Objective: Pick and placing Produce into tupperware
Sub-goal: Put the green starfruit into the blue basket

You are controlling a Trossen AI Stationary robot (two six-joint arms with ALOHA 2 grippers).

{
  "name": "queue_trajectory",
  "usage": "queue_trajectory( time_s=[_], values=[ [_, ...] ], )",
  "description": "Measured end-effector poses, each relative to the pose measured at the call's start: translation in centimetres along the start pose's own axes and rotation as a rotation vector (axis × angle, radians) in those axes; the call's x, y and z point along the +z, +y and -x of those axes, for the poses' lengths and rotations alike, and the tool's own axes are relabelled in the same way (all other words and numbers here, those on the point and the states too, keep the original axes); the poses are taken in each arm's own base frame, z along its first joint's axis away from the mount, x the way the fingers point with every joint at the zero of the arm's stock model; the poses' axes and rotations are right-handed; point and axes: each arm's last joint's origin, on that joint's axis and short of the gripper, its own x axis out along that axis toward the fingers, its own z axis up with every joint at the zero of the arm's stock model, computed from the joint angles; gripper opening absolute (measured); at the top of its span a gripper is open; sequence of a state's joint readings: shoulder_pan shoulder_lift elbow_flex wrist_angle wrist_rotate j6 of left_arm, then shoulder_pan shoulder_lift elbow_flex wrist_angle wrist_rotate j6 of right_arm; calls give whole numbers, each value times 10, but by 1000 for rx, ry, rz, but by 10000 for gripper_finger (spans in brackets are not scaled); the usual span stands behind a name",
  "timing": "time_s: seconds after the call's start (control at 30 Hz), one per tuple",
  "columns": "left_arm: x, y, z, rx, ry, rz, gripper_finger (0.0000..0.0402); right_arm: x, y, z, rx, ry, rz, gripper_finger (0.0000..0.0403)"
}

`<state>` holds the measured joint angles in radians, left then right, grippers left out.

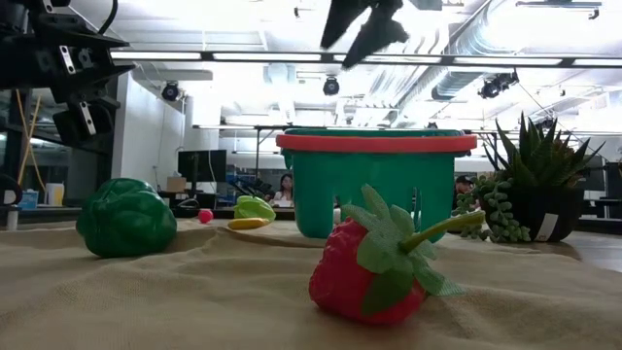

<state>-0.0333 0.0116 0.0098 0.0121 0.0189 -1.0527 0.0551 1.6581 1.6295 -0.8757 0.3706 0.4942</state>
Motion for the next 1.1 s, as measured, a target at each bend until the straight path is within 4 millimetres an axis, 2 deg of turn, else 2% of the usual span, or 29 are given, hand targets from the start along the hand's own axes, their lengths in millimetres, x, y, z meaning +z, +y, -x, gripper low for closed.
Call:
queue_trajectory(
  time_s=[0.17, 0.47, 0.7, 0.87, 0.97, 1.1],
  values=[
    [0, 0, 0, 0, 0, 0, 83, 5, -19, 39, -120, -138, -65, 288],
    [0, 0, 0, 0, -1, 0, 83, -7, -62, 82, -207, -73, -315, 288],
    [1, 0, 0, 12, -31, 9, 83, -3, -79, 100, -179, -140, -443, 288],
    [10, -8, 1, -21, -209, 2, 83, 17, -75, 105, 19, -258, -405, 288],
    [20, -19, 5, -84, -378, -75, 83, 25, -72, 106, 124, -293, -345, 288],
    [31, -38, 12, -145, -489, -283, 83, 24, -77, 101, 104, -255, -294, 288]
  ],
)
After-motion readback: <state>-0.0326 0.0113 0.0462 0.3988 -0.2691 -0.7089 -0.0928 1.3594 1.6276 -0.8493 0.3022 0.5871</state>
